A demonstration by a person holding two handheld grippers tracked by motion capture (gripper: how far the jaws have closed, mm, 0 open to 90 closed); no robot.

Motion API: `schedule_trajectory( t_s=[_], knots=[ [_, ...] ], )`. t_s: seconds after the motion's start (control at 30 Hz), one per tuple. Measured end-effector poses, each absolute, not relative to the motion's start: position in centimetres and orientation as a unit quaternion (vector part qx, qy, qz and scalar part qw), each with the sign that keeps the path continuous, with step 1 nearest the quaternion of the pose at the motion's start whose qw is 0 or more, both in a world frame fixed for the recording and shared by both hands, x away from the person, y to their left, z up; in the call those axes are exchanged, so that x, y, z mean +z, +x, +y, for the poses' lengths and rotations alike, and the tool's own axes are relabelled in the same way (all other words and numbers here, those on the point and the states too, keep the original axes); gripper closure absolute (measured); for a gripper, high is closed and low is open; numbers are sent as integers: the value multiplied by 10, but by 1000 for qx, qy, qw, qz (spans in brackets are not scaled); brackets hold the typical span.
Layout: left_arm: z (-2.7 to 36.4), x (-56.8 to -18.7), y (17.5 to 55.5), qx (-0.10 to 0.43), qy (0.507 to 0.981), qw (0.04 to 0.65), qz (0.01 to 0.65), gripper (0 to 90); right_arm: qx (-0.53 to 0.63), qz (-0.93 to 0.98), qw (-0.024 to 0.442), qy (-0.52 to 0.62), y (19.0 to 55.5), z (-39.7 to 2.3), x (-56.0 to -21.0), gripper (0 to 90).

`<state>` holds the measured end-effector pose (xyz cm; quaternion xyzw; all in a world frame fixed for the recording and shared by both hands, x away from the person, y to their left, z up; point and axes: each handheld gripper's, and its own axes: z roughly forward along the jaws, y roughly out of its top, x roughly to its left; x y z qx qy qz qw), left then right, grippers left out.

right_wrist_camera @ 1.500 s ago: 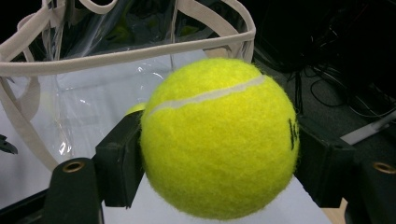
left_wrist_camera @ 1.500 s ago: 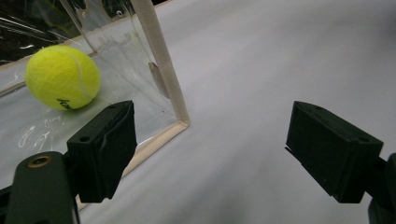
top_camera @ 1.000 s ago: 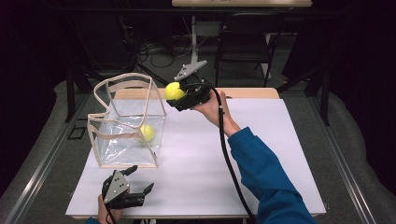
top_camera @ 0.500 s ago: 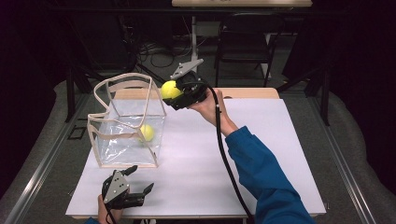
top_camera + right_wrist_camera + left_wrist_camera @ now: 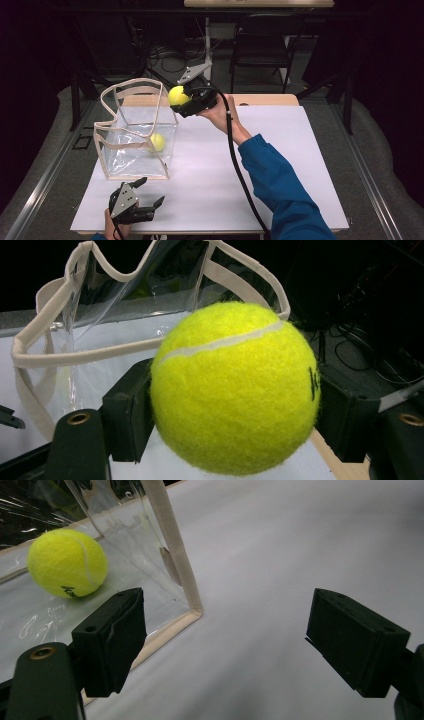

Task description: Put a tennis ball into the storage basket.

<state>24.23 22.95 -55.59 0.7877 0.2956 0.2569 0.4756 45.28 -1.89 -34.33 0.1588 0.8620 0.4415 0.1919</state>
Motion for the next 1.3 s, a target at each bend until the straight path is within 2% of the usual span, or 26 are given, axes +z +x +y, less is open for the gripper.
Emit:
schedule_trajectory(
  t_s=[1.3],
  knots=[
    [231,-555,242,258,788,475,294,161,452,859,192,144,452,-1,-331,264]
  ],
)
